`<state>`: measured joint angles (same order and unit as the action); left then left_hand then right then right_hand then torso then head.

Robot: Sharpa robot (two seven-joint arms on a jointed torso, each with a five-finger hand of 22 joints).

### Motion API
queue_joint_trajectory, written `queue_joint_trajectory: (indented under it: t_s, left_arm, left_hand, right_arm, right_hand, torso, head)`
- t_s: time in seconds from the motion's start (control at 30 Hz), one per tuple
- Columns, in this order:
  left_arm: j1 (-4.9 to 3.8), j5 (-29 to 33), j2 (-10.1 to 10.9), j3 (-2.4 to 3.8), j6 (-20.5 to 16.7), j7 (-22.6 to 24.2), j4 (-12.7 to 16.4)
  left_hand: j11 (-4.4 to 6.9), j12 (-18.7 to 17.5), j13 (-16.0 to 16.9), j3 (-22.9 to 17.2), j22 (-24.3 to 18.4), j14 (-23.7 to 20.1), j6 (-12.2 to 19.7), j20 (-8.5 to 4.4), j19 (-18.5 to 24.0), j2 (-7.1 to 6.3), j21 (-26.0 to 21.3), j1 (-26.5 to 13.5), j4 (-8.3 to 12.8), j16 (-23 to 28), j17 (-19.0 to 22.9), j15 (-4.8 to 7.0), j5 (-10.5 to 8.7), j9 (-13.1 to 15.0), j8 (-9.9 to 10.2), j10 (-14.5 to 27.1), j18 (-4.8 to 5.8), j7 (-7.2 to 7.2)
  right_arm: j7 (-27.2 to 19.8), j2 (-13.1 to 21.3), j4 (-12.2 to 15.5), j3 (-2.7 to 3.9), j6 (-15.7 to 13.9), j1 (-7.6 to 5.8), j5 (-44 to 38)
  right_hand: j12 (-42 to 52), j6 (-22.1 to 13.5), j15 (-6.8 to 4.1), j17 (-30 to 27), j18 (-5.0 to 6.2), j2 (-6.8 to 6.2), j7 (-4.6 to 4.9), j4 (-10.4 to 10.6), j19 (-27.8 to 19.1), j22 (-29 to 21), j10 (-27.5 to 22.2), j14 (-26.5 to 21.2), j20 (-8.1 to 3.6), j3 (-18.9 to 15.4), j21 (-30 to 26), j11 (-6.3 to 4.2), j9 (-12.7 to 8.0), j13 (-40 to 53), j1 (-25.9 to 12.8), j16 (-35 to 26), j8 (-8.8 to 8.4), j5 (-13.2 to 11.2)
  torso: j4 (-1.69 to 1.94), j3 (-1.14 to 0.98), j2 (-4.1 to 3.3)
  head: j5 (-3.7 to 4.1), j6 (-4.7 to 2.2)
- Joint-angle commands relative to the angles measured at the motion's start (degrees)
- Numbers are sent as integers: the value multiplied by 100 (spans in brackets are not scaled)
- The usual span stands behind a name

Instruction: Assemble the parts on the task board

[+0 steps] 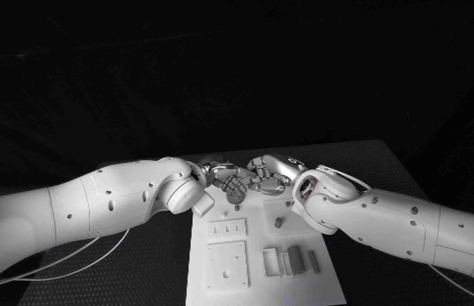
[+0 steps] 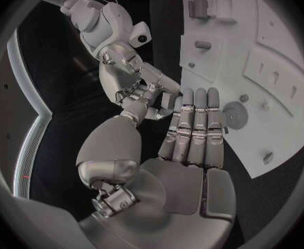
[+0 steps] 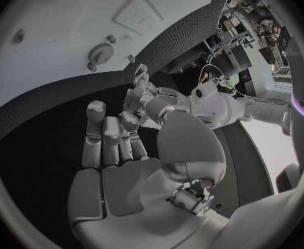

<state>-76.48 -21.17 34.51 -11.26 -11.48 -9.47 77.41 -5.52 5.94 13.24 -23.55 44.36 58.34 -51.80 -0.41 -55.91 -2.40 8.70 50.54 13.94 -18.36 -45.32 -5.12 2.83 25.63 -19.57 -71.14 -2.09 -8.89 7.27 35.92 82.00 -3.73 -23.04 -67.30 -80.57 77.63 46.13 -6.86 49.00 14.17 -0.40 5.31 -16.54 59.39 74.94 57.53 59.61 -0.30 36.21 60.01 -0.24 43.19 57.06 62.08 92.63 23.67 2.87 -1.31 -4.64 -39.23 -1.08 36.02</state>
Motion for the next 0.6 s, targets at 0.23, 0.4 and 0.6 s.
queue_joint_trajectory:
  t_s: [0.23,0.4,0.6]
  left_arm:
    - [-11,72,-20,14,47,123,25]
    - [-11,72,-28,14,-26,135,14]
    - [-10,71,-38,14,-37,145,-3]
  left_hand:
    - [47,10,80,-51,26,56,-115,-18,-55,256,-34,189,195,43,-56,16,3,0,-12,-68,-62,33]
    - [239,221,256,-194,91,336,-518,-82,-184,330,35,409,223,-110,-201,141,-1,95,-224,-463,-59,219]
    - [277,249,338,-355,126,364,-598,-119,-211,420,50,562,226,-127,-281,169,-1,112,-247,-516,-31,263]
  right_arm:
    - [-26,-40,-46,-5,106,6,-31]
    - [-37,-61,-55,-5,125,7,-21]
    - [-84,-75,-74,-5,176,8,64]
  right_hand:
    - [19,1388,-56,-7,83,6,-141,-15,-7,95,-200,27,-29,-2,30,-184,8,-10,34,6,14,2]
    - [19,1389,-57,-8,83,5,-141,-15,-5,94,-198,29,-30,-2,30,-184,12,-12,32,6,12,2]
    - [19,1390,-58,-9,83,2,-142,-15,-4,94,-196,31,-30,-3,30,-185,15,-14,30,5,10,2]
  torso:
    - [6,-2,-1]
    - [-1,-6,-4]
    - [-1,-7,-1]
  head:
    - [15,7]
    - [14,12]
    - [20,17]
